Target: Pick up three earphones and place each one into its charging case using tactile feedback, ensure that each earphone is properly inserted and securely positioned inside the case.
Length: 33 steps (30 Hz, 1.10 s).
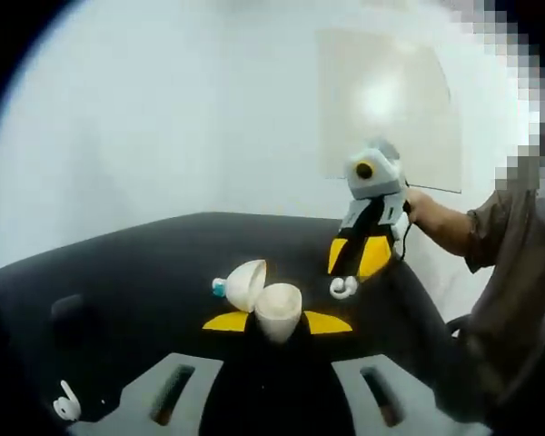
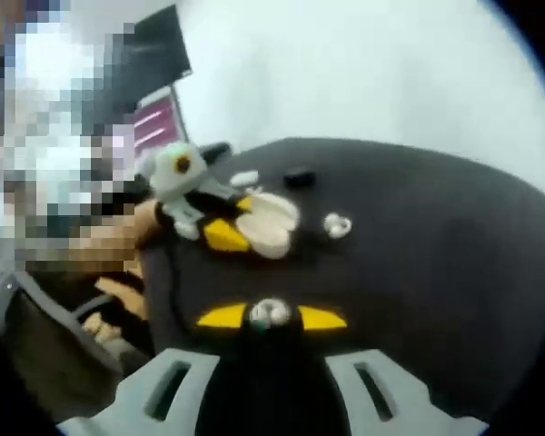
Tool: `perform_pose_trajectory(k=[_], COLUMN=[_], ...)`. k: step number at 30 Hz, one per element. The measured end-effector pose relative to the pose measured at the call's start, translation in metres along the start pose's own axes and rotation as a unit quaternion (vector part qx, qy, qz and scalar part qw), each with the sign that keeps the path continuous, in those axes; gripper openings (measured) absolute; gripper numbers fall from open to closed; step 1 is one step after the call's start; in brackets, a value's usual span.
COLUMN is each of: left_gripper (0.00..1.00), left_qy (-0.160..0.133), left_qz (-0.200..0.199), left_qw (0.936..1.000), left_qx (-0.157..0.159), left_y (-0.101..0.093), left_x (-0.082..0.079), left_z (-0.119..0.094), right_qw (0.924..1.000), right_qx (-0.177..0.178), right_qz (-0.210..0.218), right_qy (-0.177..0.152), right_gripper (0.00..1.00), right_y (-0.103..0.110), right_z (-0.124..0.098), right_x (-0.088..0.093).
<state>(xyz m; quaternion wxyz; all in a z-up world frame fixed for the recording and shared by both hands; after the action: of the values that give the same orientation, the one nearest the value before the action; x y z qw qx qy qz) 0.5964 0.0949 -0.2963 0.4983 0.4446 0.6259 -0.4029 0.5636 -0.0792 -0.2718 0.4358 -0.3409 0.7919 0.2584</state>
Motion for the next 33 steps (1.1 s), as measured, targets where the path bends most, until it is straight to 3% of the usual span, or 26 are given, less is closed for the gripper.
perform_pose_trajectory(k=[3,5,7,9,12,15,20,22,27,29,32,33], left_gripper=[0.18,0.18,0.18,0.18,0.18,0.18,0.18,0.18,0.18,0.18,0.18,0.18], left_qy=[0.0,0.0,0.0,0.0,0.0,-0.001,-0.001,-0.001,-0.001,-0.001,-0.001,-0.001], left_qz=[0.0,0.0,-0.001,-0.001,-0.002,-0.002,-0.002,-0.002,-0.002,-0.002,0.0,0.001], left_qw=[1.0,1.0,1.0,1.0,1.0,1.0,1.0,1.0,1.0,1.0,1.0,1.0], left_qx=[0.0,0.001,0.001,0.0,0.0,0.0,0.001,0.001,0.001,0.001,0.0,0.0], left_y=[0.0,0.0,0.0,0.0,0.0,0.0,0.001,0.001,0.001,0.001,0.001,0.001], left_x=[0.0,0.0,0.0,0.0,0.0,0.0,0.0,0.0,0.0,0.0,0.0,0.0], left_z=[0.0,0.0,0.0,0.0,0.0,0.0,0.001,0.001,0.001,0.001,0.0,0.0], right_qw=[0.9999,0.9996,0.9977,0.9947,0.9877,0.9728,0.9624,0.9615,0.9412,0.9367,0.9401,0.9474], right_qx=[-0.001,-0.009,-0.035,-0.072,-0.102,-0.117,-0.131,-0.129,-0.118,-0.115,-0.099,-0.099], right_qz=[0.001,-0.025,-0.053,-0.051,-0.041,-0.081,-0.091,-0.093,-0.147,-0.157,-0.165,-0.16], right_qy=[-0.013,-0.007,0.021,0.054,0.111,0.183,0.22,0.224,0.28,0.291,0.282,0.259], right_gripper=[0.21,0.21,0.18,0.12,0.12,0.12,0.12,0.12,0.11,0.09,0.08,0.07], right_y=[-0.01,-0.011,-0.007,-0.002,-0.002,-0.003,0.0,0.001,0.009,0.014,0.015,0.015], right_z=[-0.006,-0.001,0.006,0.017,0.03,0.032,0.038,0.04,0.041,0.044,0.041,0.041], right_x=[-0.017,-0.027,-0.027,-0.026,-0.021,-0.01,-0.005,-0.006,-0.005,-0.004,-0.004,-0.005])
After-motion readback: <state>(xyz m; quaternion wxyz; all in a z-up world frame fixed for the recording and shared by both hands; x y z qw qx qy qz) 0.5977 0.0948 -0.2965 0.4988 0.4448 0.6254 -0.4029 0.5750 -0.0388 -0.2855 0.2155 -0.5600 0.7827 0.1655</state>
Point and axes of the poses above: the point that each gripper's makers call its tool centre point, and the gripper's own axes: z roughly forward along the fingers, y roughly to its left, x roughly out of its underside, the point moved 5 cm from there along -z, roughly backward along the fingers, and after that the axes turned 8 degrees about x, right-handed, at the moved point
